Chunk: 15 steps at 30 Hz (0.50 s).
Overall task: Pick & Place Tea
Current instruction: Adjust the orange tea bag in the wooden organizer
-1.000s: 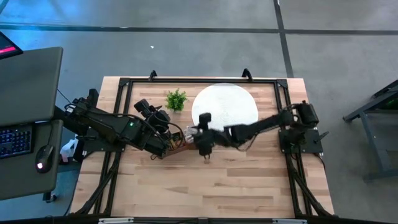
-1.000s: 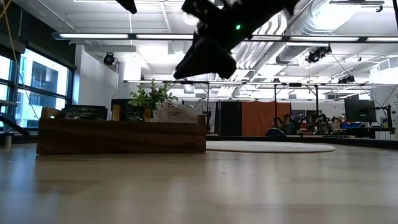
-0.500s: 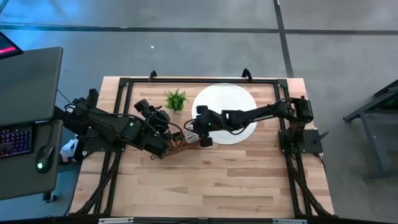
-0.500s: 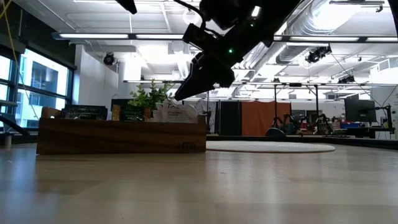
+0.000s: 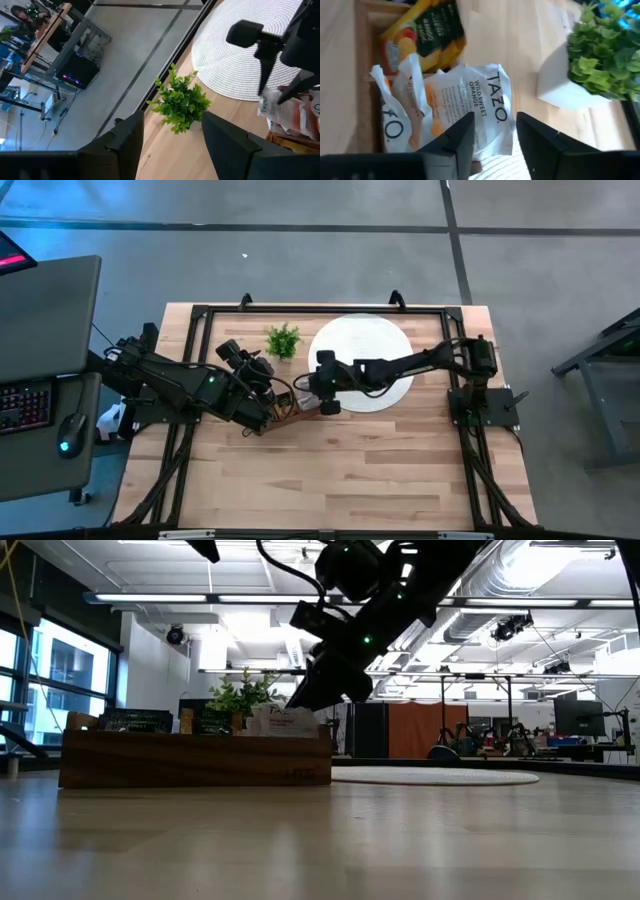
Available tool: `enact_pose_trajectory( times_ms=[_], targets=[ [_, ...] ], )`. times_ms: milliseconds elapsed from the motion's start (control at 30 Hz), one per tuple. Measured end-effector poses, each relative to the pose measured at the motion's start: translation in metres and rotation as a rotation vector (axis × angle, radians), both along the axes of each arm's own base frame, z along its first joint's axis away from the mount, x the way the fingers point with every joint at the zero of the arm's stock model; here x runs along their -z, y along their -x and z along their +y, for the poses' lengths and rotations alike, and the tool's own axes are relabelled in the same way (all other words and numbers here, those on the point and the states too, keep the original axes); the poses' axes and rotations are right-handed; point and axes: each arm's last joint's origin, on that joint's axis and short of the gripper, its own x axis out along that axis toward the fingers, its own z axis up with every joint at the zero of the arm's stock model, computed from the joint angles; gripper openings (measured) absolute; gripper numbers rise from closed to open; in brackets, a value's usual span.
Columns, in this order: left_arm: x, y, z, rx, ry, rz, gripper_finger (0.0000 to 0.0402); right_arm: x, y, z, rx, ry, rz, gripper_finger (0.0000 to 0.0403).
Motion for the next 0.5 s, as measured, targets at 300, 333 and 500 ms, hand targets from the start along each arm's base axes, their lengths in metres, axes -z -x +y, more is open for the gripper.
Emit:
enact_pose_trajectory(
  times_ms=[300, 333, 500],
  targets=[
    [0.0, 0.0, 0.0, 0.0, 0.003, 0.001, 0.0195, 0.011, 0.0, -0.002, -0.073, -0.06, 0.047, 0.0014],
    [0.0, 0.0, 0.0, 0.0, 0.003, 0.001, 0.0195, 0.011, 0.0, -0.002, -0.074, -0.042, 0.053, 0.0007],
    [0.0, 0.0, 0.0, 0.01, -0.005, 0.016, 0.0195, 0.001, 0.001, 0.003, -0.056, 0.034, 0.026, 0.0024]
  ],
)
